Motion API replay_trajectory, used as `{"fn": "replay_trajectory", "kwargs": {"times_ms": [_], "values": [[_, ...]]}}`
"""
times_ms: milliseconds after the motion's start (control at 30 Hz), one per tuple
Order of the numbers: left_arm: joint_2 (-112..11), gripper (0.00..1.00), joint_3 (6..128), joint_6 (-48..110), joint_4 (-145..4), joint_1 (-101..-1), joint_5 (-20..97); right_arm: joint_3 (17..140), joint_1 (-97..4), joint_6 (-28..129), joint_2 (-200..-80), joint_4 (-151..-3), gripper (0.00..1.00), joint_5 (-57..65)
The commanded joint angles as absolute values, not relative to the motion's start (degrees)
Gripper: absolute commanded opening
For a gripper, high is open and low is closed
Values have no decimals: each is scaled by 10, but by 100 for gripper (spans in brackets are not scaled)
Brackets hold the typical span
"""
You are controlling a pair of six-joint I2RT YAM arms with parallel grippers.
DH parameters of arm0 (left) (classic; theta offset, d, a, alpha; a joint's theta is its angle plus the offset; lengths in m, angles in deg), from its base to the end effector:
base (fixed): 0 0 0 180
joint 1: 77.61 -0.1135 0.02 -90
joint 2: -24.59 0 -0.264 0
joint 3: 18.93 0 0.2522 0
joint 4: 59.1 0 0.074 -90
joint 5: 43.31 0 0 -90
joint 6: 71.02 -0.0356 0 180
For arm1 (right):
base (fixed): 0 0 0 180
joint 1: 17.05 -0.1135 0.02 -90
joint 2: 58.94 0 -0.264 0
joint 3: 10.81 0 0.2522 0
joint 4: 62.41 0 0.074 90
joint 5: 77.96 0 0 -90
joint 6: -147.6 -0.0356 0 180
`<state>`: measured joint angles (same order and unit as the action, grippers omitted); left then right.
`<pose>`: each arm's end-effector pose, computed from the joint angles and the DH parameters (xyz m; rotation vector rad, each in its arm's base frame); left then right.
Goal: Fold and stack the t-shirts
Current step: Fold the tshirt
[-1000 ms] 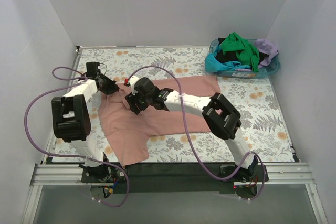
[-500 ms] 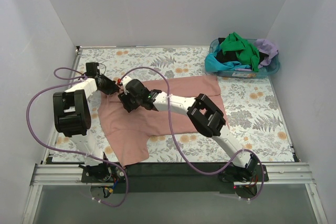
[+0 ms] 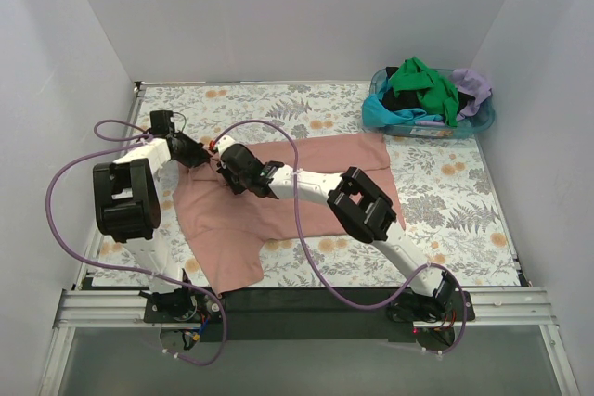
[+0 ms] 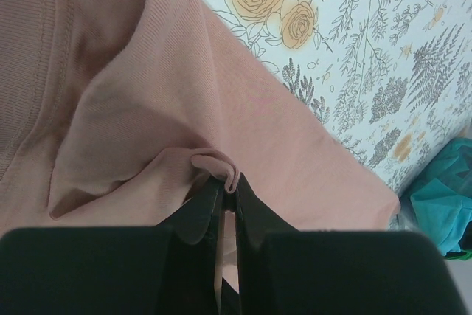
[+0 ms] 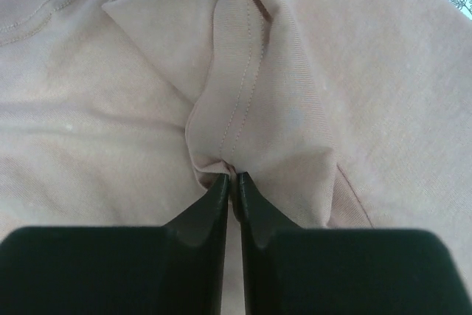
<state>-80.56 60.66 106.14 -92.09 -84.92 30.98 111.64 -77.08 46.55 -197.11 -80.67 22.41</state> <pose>0.3712 0.0379 0.1671 -1.9705 1.9697 -0.7976 0.2802 0.4732 0.1603 -0.8142 2.0432 0.5170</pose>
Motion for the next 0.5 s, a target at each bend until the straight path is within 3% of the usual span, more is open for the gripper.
{"fn": "replay_trajectory", "kwargs": {"times_ms": [0, 133, 467], "values": [[-768, 0, 601, 1056, -924, -853, 294, 1125, -780, 478, -1927, -793, 13, 230], [-725, 0, 561, 1073, -925, -854, 302, 1090, -781, 487, -1882, -792, 4, 229], [-600, 0, 450, 1087, -940, -854, 336, 988, -781, 510, -1805, -802, 1, 138]]}}
